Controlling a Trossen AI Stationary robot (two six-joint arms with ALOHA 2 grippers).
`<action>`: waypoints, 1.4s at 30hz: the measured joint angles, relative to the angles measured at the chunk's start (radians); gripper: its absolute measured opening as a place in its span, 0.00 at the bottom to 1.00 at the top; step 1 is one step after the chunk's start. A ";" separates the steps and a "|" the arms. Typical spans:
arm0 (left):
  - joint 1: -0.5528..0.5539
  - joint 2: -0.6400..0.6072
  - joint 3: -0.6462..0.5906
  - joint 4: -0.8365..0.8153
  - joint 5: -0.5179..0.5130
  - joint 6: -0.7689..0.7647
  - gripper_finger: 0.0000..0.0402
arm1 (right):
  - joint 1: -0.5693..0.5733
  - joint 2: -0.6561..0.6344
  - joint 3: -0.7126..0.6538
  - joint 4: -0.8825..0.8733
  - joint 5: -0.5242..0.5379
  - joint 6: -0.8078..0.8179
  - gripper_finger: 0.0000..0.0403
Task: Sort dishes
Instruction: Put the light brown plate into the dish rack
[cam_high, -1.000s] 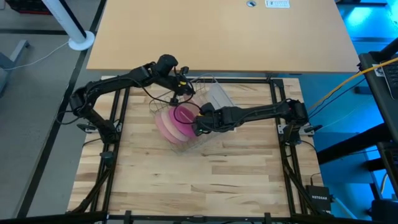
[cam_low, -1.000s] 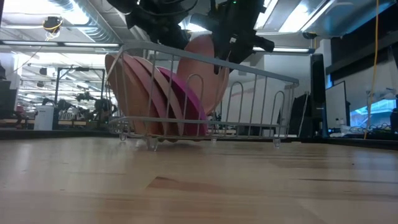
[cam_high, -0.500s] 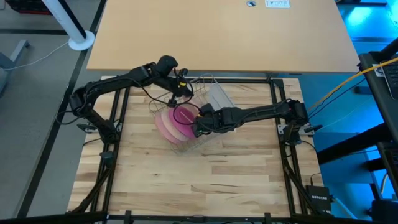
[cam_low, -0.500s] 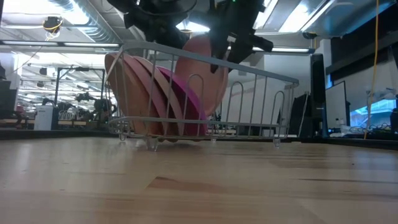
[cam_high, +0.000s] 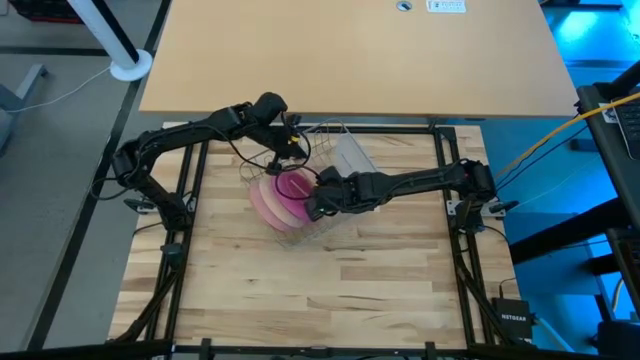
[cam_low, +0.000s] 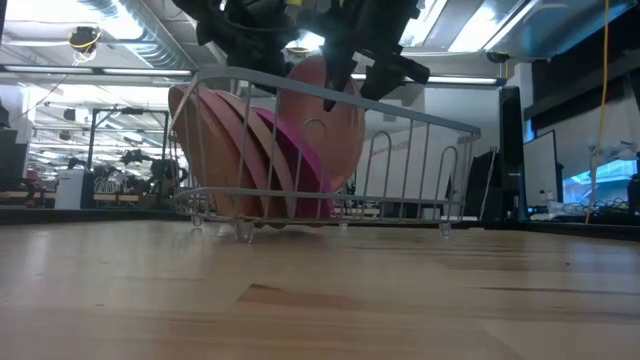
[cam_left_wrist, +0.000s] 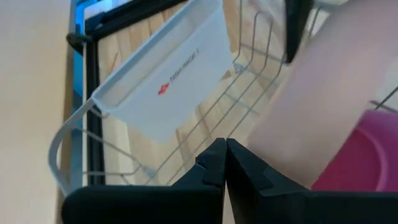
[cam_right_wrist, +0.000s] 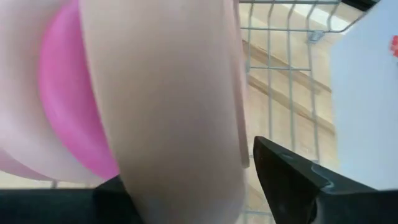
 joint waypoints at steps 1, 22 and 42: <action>0.000 0.000 0.000 -0.001 -0.013 0.000 0.00 | 0.000 0.000 0.000 0.011 -0.004 0.000 0.52; 0.021 0.001 -0.002 -0.160 -0.092 0.033 0.00 | -0.001 0.000 0.000 0.081 -0.072 -0.002 0.52; -0.001 -0.086 -0.001 -0.114 -0.197 0.075 0.00 | -0.001 0.000 0.000 0.086 -0.067 -0.026 0.52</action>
